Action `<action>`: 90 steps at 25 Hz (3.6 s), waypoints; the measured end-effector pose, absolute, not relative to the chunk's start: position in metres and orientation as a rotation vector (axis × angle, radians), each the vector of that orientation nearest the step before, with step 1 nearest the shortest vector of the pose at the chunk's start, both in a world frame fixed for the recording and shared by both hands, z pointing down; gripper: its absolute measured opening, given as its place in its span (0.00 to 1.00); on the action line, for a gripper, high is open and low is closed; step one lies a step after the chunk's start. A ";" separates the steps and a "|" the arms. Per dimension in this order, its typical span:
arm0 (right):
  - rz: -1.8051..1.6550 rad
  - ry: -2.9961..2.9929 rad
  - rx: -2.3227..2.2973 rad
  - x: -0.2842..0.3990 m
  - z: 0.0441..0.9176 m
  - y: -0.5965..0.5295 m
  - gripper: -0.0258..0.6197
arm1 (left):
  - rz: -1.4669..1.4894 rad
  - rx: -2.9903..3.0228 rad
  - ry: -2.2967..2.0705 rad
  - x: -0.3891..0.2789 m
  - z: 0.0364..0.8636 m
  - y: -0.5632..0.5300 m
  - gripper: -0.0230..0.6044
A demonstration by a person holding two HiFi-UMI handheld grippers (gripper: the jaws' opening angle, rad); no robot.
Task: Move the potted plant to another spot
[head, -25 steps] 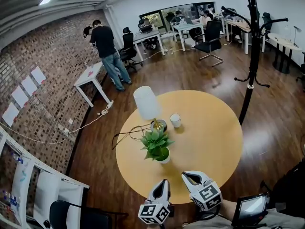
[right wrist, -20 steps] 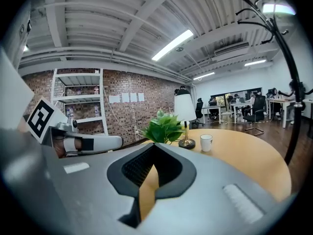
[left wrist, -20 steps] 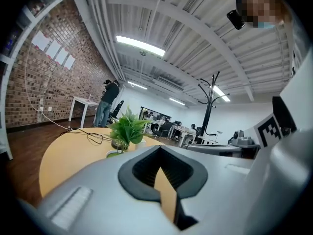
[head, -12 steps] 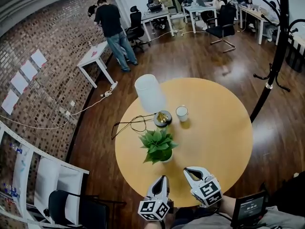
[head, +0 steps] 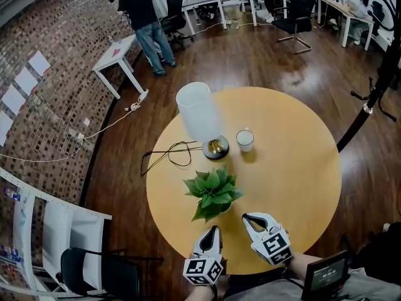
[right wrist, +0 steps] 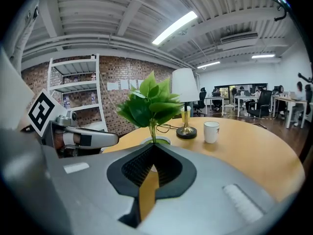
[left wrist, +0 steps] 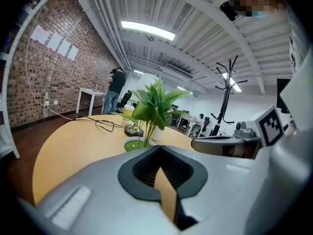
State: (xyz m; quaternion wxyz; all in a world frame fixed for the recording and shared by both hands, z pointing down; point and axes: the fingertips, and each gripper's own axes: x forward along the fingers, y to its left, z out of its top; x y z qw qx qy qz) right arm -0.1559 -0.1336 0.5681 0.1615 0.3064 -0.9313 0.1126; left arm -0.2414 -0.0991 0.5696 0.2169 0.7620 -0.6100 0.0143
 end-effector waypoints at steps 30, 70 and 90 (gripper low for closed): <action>0.290 -2.627 0.747 -0.212 0.677 -0.178 0.59 | 0.221 2.357 -1.424 -0.276 0.682 -0.158 0.67; 0.121 -2.729 0.367 -0.241 0.660 -0.203 0.57 | 0.529 2.860 -0.701 -0.263 0.663 -0.205 0.69; -0.066 -2.769 0.513 -0.181 0.489 -0.192 0.57 | 0.518 3.006 -0.683 -0.206 0.490 -0.202 0.68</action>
